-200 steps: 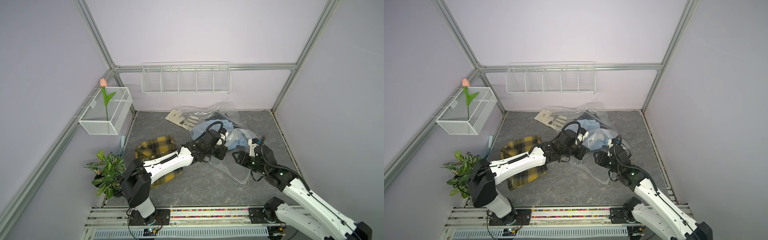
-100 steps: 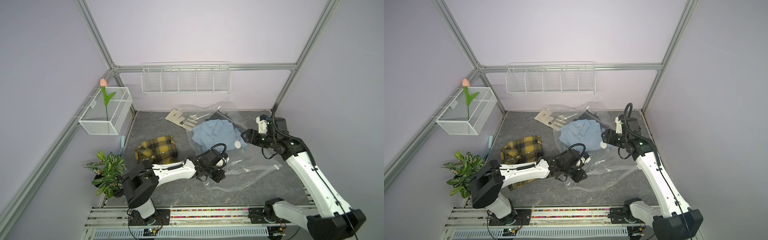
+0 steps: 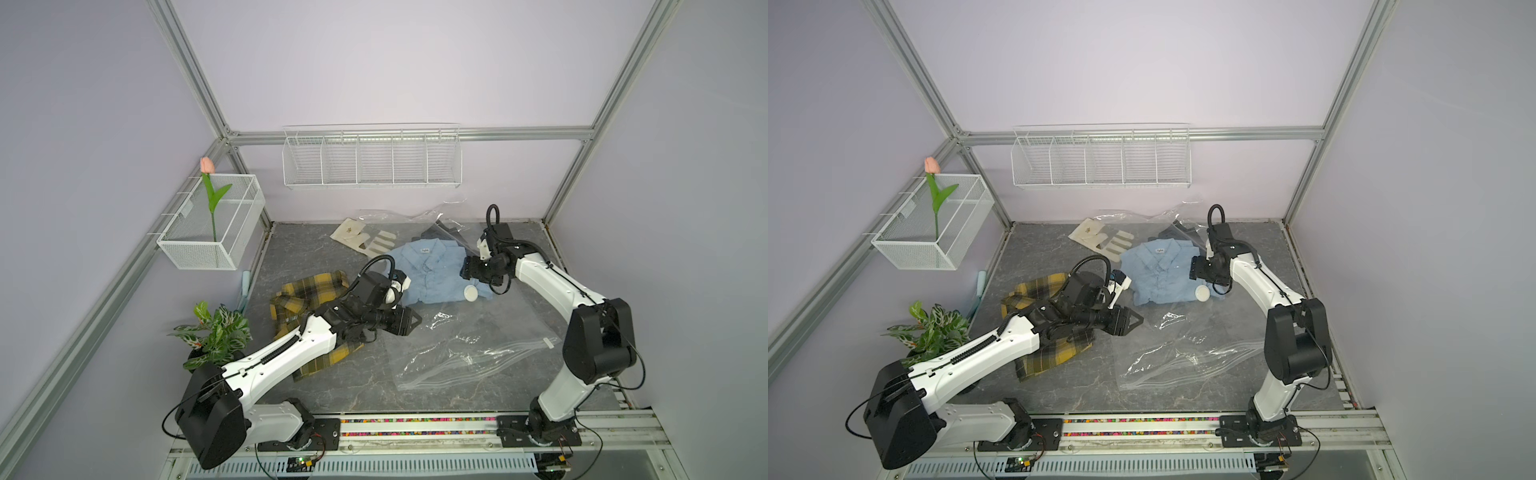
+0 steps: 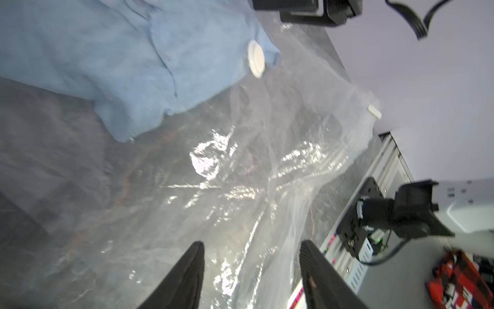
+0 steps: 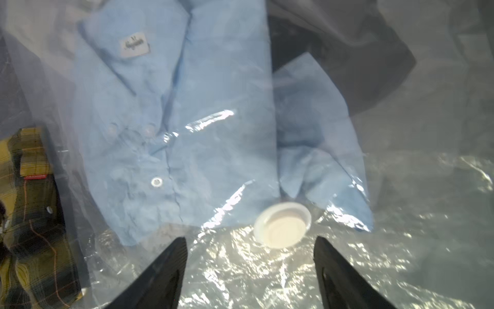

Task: Place the folded shirt into the vacuum bag
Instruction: Adjust the vacuum bag at the center of the board.

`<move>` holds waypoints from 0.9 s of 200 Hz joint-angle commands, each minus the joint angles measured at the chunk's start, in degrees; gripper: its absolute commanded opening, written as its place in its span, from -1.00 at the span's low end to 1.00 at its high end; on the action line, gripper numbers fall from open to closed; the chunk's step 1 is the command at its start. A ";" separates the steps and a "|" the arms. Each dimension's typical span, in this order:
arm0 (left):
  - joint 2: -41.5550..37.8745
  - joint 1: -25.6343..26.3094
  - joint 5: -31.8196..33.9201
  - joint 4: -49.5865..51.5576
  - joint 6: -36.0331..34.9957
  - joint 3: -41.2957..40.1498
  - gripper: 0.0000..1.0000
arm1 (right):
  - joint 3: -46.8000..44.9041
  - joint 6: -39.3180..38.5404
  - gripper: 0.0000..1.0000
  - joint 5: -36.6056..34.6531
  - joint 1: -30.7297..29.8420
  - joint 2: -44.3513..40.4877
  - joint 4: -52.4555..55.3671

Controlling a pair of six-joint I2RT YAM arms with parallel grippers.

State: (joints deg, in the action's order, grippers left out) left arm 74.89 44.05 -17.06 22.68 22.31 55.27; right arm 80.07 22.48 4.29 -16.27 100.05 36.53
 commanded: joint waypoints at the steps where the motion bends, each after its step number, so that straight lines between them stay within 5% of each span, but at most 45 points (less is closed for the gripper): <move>1: 7.44 -5.10 6.06 -1.54 2.73 2.82 0.18 | 4.19 0.46 0.55 0.63 -1.86 3.68 -3.25; 37: 21.54 -8.23 12.71 -6.40 5.64 10.29 0.18 | 4.40 3.30 0.55 0.16 -2.78 8.82 -9.20; 117: 43.92 -7.33 7.01 -11.00 5.50 24.73 0.12 | -9.80 10.01 0.55 -0.58 2.28 9.22 -17.41; 155: 52.65 -5.42 2.40 -7.44 2.46 37.02 0.10 | -19.31 10.87 0.54 -3.05 4.17 2.34 -20.32; 180: 58.67 -3.12 0.48 -2.53 -0.41 46.91 0.10 | -16.84 6.75 0.53 -5.52 3.88 -1.24 -14.68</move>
State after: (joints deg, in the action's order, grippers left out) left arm 128.22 38.00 -12.43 15.49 25.52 94.78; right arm 62.06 31.70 1.45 -11.75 102.19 17.02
